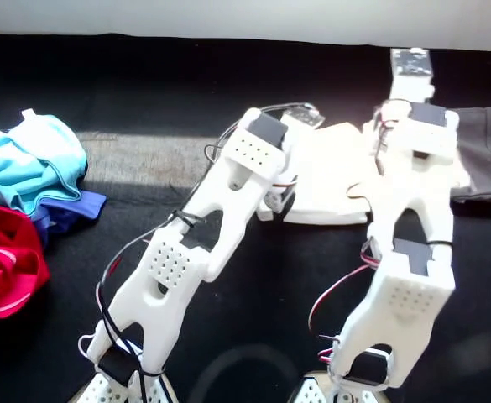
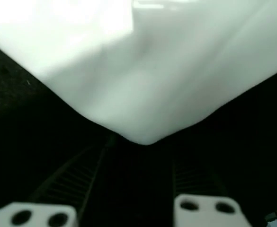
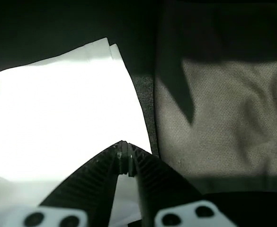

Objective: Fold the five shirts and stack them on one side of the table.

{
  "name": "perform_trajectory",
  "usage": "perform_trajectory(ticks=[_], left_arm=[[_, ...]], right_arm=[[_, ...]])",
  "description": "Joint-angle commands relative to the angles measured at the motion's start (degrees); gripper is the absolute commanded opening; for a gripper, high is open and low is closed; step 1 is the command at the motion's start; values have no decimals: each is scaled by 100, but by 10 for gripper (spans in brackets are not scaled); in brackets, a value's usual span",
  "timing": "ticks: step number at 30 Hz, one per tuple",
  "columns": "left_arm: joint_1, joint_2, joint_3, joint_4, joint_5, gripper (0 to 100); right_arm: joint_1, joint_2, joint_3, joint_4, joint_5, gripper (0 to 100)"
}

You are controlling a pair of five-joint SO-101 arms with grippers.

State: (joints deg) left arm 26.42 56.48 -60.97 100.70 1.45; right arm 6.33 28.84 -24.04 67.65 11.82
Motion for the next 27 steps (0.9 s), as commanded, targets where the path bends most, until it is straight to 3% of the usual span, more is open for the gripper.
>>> perform_trajectory(ticks=[1,6,16,23,27], left_arm=[[-171,66,13,53,62,181],[-303,145,22,62,62,181],[-321,-312,-92,62,62,181],[-13,-989,-110,18,79,181],[-22,-971,-119,-167,545,146]], right_arm=[[-189,523,-769,-84,-44,6],[-251,1657,-2088,40,-44,6],[-338,3196,-4760,1393,-18,6],[-330,3565,-4901,1534,-35,6],[-312,3565,-4901,1534,-44,6]])
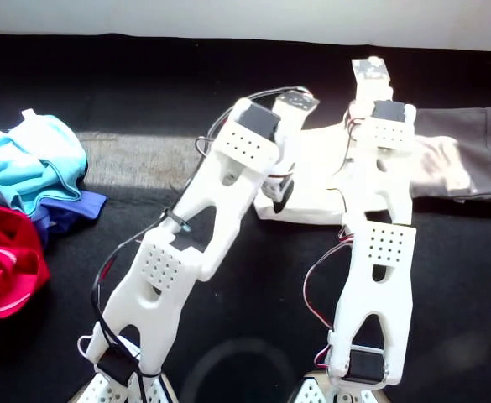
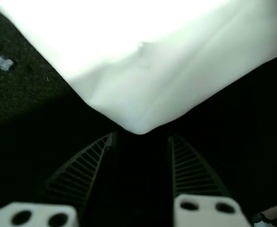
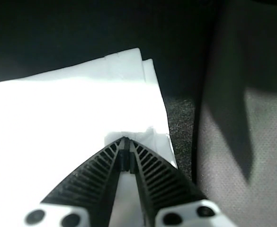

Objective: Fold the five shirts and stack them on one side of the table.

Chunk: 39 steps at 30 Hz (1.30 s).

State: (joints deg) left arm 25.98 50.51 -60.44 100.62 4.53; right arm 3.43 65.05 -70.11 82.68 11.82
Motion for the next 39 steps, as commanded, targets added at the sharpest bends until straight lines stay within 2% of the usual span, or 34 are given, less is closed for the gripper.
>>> perform_trajectory(ticks=[1,3,5,15,25,33,36,39], left_arm=[[4,-365,-163,-255,316,104],[-31,-356,-136,-360,501,0],[-22,-356,-136,-387,589,27],[-13,84,-136,-818,589,9],[-119,919,-136,-26,580,9],[-251,338,303,44,563,9],[-251,215,919,26,554,9],[-259,180,1024,18,554,9]], right_arm=[[-22,-66,-303,31,-44,6],[-22,-66,-303,31,-44,6],[-22,-66,-303,31,-44,6],[-40,-66,-303,31,-44,6],[57,-66,-303,31,-44,6],[48,-40,-259,40,-35,6],[31,-154,-549,356,-35,6],[13,-400,-1297,910,-44,6]])
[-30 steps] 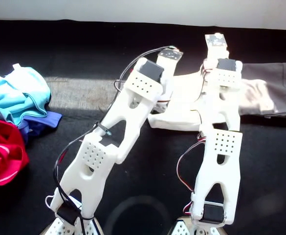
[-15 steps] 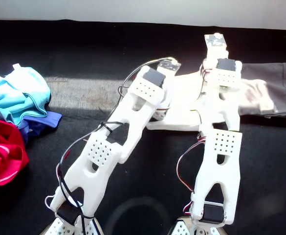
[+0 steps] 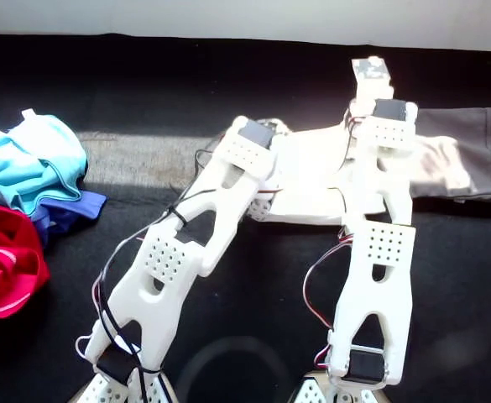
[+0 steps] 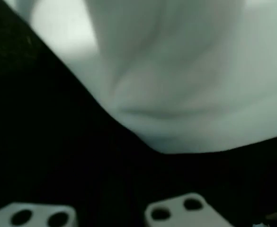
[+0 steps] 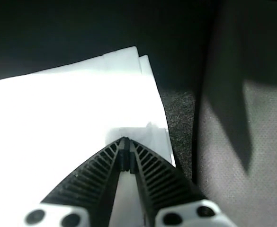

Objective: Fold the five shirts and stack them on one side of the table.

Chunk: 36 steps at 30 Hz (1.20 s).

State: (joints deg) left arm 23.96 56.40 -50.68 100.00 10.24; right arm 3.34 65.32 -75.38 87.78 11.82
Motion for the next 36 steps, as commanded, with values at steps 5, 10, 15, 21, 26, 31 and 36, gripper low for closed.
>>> perform_trajectory(ticks=[5,10,15,21,26,31,36], left_arm=[[-136,-752,-40,132,-9,9],[-541,-1569,-31,132,-26,9],[-1138,-2035,171,132,-325,9],[-1991,-2281,1077,123,-343,9],[-2554,-2571,1244,97,-352,9],[-2774,-2888,1244,97,-677,9],[-2985,-3204,1270,105,-686,9]], right_arm=[[22,-602,-1481,1068,-44,34],[-40,-286,-1077,1270,-44,189],[-338,40,-1033,1121,-53,225],[-391,127,-971,778,-229,227],[-277,119,-989,778,-431,228],[-251,277,-998,778,-440,228],[-171,760,-1007,558,-448,228]])
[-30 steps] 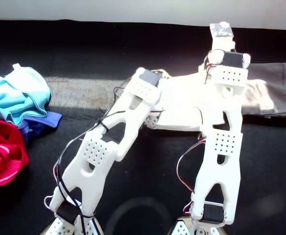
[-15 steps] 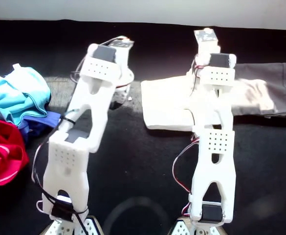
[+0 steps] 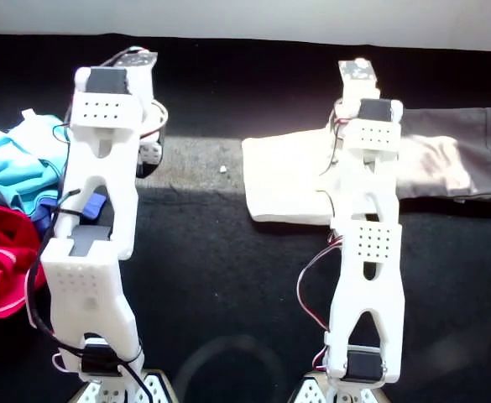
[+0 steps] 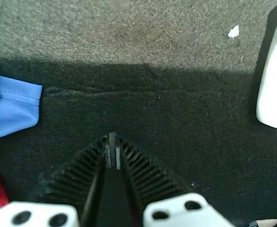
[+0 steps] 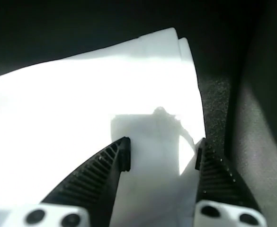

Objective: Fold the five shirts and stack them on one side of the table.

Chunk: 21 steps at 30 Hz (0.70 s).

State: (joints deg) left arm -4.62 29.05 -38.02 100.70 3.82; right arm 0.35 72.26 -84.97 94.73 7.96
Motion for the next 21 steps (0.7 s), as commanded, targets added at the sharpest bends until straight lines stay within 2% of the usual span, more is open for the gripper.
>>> perform_trajectory(ticks=[1,6,13,15,19,20,21], left_arm=[[-163,-523,4,35,-44,9],[-374,-655,4,53,-44,9],[-505,-690,4,53,-44,9],[-505,-690,4,53,-35,9],[-514,-699,4,53,-26,9],[-514,-699,-4,53,-26,9],[-514,-708,-4,53,-26,9]], right_arm=[[136,171,-57,-171,-62,229],[119,541,-66,-207,-70,291],[31,558,-75,110,-35,287],[-84,567,-75,400,0,243],[-338,567,-40,620,492,33],[-347,567,-48,620,510,1],[-356,567,-57,620,519,10]])
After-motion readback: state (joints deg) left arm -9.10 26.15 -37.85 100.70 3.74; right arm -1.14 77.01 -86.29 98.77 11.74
